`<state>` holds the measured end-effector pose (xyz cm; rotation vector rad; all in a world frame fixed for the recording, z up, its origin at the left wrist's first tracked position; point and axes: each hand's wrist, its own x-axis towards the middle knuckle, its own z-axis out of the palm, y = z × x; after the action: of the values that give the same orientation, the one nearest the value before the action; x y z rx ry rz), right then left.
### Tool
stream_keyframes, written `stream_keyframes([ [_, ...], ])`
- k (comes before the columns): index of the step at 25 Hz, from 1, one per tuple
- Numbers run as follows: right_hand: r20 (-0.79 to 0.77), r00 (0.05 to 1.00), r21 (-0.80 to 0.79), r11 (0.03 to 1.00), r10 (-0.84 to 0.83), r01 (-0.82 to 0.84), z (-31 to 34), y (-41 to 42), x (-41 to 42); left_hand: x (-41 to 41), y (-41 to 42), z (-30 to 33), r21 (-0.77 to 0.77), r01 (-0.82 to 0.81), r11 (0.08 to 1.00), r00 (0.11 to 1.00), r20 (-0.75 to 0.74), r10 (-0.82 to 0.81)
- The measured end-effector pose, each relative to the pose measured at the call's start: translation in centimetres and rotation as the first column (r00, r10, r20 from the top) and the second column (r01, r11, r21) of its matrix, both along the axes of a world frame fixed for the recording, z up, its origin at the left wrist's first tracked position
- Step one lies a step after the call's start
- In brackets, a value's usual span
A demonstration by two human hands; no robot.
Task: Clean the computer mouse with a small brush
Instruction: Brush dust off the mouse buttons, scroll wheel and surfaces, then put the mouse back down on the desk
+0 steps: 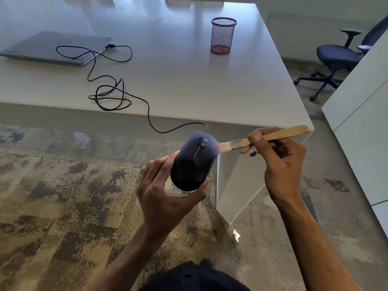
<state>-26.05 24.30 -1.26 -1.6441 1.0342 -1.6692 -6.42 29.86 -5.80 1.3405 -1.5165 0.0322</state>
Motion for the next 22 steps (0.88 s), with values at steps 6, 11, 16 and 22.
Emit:
stream_keyframes([
  [6,-0.003,0.990,0.049,0.989,-0.139,0.139,0.3,-1.6,-1.5,-1.4,-2.3,0.5,0.015,-0.074,0.997,0.995,-0.064,0.075],
  [11,-0.091,0.990,0.053,0.993,-0.103,0.108,1.8,-3.6,-2.8,-3.2,-6.3,2.0,-0.012,-0.107,0.994,0.984,-0.143,0.104],
  [16,-0.160,0.980,0.035,0.991,-0.120,0.127,3.3,-7.0,-3.0,-4.1,-12.1,3.8,0.107,-0.170,0.980,0.957,-0.219,0.190],
  [22,-0.098,0.988,0.029,0.992,-0.120,0.124,4.9,-13.3,-1.9,-2.6,-20.2,4.7,0.149,-0.189,0.970,0.973,-0.105,0.206],
])
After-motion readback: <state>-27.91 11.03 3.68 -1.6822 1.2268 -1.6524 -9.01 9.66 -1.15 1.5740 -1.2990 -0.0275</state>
